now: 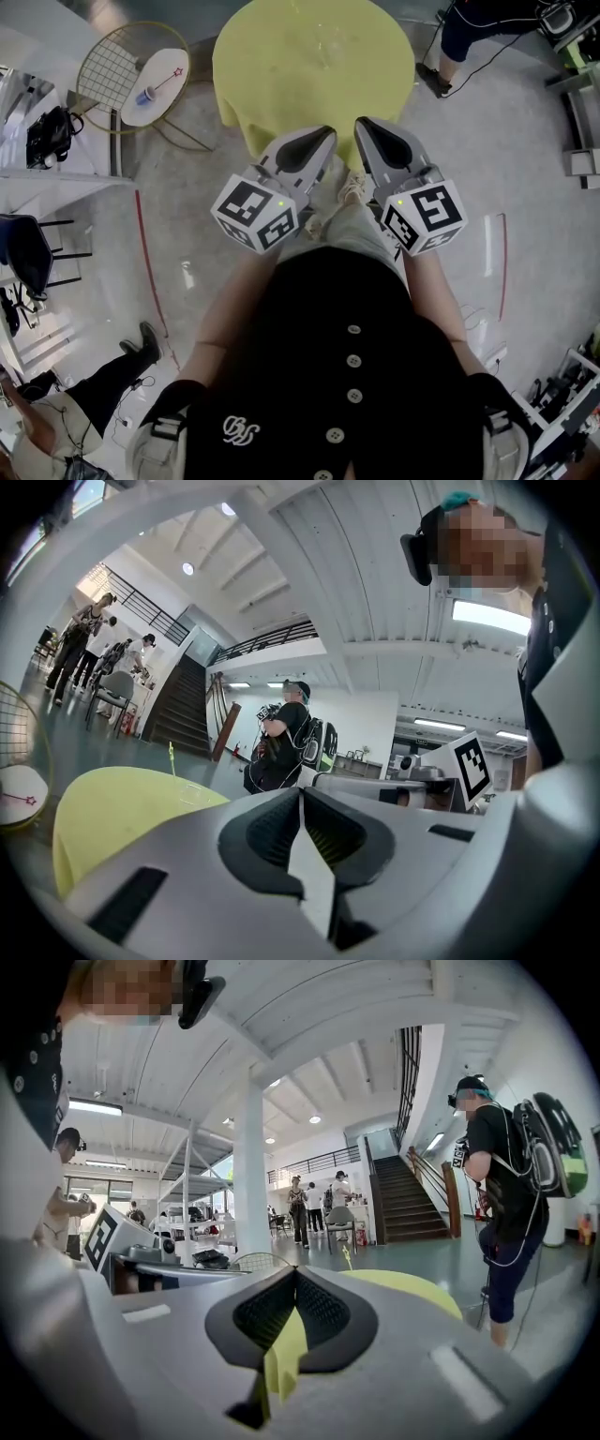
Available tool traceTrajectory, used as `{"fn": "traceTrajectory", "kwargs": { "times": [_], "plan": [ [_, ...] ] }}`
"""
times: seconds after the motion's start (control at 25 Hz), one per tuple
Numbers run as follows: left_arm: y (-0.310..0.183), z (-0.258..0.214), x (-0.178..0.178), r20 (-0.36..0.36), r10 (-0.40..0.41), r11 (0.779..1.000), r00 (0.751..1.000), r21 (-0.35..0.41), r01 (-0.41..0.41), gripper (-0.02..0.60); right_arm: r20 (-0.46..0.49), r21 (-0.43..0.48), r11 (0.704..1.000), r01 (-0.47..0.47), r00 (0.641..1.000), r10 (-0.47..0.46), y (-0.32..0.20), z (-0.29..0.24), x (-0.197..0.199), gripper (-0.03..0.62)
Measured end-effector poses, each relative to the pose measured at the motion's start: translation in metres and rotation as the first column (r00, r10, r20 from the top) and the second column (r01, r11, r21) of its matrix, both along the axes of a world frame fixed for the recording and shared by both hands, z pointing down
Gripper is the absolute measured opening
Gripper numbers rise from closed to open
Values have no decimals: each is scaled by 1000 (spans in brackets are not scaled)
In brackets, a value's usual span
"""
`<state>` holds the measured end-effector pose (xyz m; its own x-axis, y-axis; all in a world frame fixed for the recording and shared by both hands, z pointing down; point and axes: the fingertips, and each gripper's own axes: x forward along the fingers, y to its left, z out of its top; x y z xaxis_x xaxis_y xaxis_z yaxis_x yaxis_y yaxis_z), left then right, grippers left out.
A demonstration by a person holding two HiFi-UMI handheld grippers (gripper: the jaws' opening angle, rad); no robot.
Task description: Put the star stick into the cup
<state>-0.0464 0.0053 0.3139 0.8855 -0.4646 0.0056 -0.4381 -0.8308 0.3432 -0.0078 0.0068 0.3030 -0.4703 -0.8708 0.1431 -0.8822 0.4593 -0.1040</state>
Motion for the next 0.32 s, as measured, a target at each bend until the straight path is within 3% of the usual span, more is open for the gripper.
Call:
{"fn": "traceTrajectory", "kwargs": {
  "times": [0.32],
  "plan": [
    [-1, -2, -1, 27, -10, 1000, 1000, 23, 10, 25, 0, -17, 1000, -1, 1000, 1, 2, 3, 0, 3]
  ]
}}
